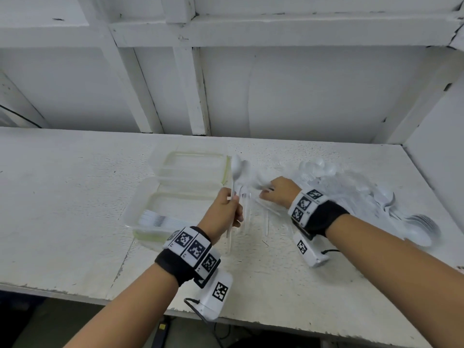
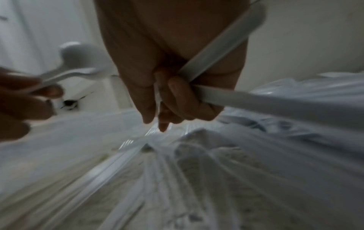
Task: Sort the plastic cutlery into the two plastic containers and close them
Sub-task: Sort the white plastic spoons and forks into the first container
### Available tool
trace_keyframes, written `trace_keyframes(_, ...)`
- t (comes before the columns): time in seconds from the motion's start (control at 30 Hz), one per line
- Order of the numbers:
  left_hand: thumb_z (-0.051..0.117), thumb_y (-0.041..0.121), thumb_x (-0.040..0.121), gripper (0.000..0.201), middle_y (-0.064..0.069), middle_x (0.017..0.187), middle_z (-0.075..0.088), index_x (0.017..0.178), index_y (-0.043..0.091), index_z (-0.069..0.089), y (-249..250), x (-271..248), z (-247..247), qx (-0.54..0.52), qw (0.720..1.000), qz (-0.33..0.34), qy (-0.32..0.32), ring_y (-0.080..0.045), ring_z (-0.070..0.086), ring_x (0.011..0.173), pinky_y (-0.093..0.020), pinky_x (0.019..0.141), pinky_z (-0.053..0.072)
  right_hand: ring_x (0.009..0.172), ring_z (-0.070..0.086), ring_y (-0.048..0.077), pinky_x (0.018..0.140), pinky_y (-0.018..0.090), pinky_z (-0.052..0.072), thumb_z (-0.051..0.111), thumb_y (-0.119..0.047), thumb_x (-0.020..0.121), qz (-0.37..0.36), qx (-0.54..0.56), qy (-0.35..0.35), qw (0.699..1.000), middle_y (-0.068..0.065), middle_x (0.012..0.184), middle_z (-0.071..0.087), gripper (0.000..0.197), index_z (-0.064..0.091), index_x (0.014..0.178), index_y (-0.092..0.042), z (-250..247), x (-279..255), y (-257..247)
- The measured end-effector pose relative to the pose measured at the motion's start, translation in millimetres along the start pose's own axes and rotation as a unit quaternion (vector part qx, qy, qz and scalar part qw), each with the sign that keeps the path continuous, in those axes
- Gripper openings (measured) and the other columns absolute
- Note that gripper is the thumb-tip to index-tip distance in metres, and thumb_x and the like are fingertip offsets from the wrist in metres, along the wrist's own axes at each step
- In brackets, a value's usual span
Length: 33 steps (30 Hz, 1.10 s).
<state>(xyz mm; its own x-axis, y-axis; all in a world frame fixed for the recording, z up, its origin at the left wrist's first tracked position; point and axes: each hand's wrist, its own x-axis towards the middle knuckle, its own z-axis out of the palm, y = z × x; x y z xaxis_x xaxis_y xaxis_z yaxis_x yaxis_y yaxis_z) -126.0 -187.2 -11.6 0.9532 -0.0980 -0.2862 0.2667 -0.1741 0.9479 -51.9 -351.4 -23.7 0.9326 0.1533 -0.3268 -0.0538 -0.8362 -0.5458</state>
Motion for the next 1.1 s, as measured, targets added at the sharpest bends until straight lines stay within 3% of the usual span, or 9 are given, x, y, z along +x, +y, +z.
trace_keyframes(0.1, 0.032, 0.013, 0.101, 0.01, -0.002, 0.068, 0.048, 0.1, 0.013, 0.042, 2.6, 1.0, 2.5, -0.022, 0.999, -0.03, 0.013, -0.011, 0.043, 0.055, -0.023, 0.053, 0.039, 0.079, 0.056, 0.021, 0.064, 0.026, 0.042, 0.062, -0.031, 0.086, 0.018, -0.098, -0.021, 0.995, 0.004, 0.083, 0.057, 0.029, 0.061, 0.097, -0.004, 14.5, 4.5, -10.7)
trace_keyframes(0.2, 0.031, 0.012, 0.1, 0.01, -0.002, 0.071, 0.048, 0.104, 0.011, 0.041, 8.5, 1.9, 9.2, -0.022, 0.999, -0.035, 0.021, -0.011, 0.042, 0.055, -0.022, 0.051, 0.037, 0.078, 0.053, 0.022, 0.053, 0.023, 0.036, 0.057, -0.021, 0.088, 0.021, -0.161, -0.016, 0.987, 0.002, 0.071, 0.049, 0.015, 0.053, 0.079, -0.009, 20.5, 5.4, -17.1)
trace_keyframes(0.33, 0.03, 0.01, 0.1, 0.012, -0.003, 0.073, 0.049, 0.106, 0.012, 0.039, 12.6, 4.5, 11.6, -0.045, 0.997, -0.047, 0.032, -0.012, 0.041, 0.055, -0.022, 0.052, 0.036, 0.062, 0.049, 0.015, 0.048, 0.022, 0.031, 0.053, -0.024, 0.089, 0.024, -0.143, -0.017, 0.989, 0.0, 0.066, 0.048, 0.029, 0.043, 0.063, -0.014, 8.7, 1.2, -16.5)
trace_keyframes(0.5, 0.029, 0.007, 0.096, 0.016, -0.004, 0.075, 0.05, 0.106, 0.012, 0.04, 11.8, 8.1, 16.2, -0.02, 0.998, -0.052, 0.037, -0.013, 0.039, 0.056, -0.023, 0.051, 0.033, 0.068, 0.055, 0.016, 0.06, 0.024, 0.04, 0.055, -0.021, 0.087, -0.002, -0.103, -0.034, 0.994, 0.002, 0.07, 0.061, 0.019, 0.064, 0.075, -0.008, -25.6, -21.0, -6.8)
trace_keyframes(0.63, 0.03, 0.004, 0.093, 0.019, -0.005, 0.076, 0.05, 0.107, 0.011, 0.04, 13.7, 11.2, 22.6, -0.011, 0.998, -0.049, 0.033, -0.013, 0.038, 0.056, -0.023, 0.05, 0.033, 0.072, 0.055, 0.017, 0.057, 0.022, 0.037, 0.061, -0.029, 0.086, -0.015, -0.119, -0.042, 0.992, 0.003, 0.071, 0.058, 0.028, 0.053, 0.065, -0.012, -22.3, -34.3, 3.3)
trace_keyframes(0.77, 0.03, 0.002, 0.091, 0.02, -0.006, 0.076, 0.05, 0.106, 0.011, 0.04, 13.9, 14.3, 24.2, 0.001, 0.998, -0.042, 0.043, -0.014, 0.038, 0.056, -0.024, 0.049, 0.031, 0.081, 0.053, 0.019, 0.065, 0.026, 0.037, 0.06, -0.034, 0.087, -0.029, -0.167, -0.032, 0.985, 0.003, 0.084, 0.054, 0.024, 0.052, 0.084, -0.012, 7.2, -30.6, 1.6)
trace_keyframes(0.87, 0.029, 0.001, 0.091, 0.021, -0.005, 0.074, 0.049, 0.106, 0.01, 0.04, 14.7, 14.0, 22.4, -0.003, 0.998, -0.041, 0.049, -0.013, 0.036, 0.056, -0.024, 0.05, 0.03, 0.089, 0.056, 0.025, 0.069, 0.028, 0.038, 0.05, -0.021, 0.091, -0.045, -0.207, 0.01, 0.977, 0.003, 0.084, 0.046, 0.01, 0.052, 0.09, -0.011, 21.5, -28.3, -0.6)
trace_keyframes(0.97, 0.029, 0.002, 0.092, 0.019, -0.005, 0.074, 0.049, 0.105, 0.011, 0.04, 13.3, 12.9, 17.2, -0.001, 0.998, -0.039, 0.056, -0.013, 0.036, 0.056, -0.024, 0.05, 0.03, 0.096, 0.057, 0.028, 0.069, 0.029, 0.039, 0.046, -0.017, 0.092, -0.047, -0.227, 0.03, 0.972, 0.01, 0.098, 0.051, 0.016, 0.056, 0.1, -0.007, 25.8, -27.0, -2.1)
trace_keyframes(1.1, 0.029, 0.003, 0.092, 0.017, -0.005, 0.075, 0.048, 0.103, 0.011, 0.04, 8.4, 12.5, 12.6, 0.001, 0.997, -0.038, 0.06, -0.013, 0.035, 0.056, -0.024, 0.051, 0.03, 0.086, 0.055, 0.027, 0.066, 0.029, 0.037, 0.046, -0.014, 0.091, -0.048, -0.247, 0.003, 0.968, 0.013, 0.105, 0.055, 0.019, 0.056, 0.103, -0.003, 20.1, -27.9, -5.4)
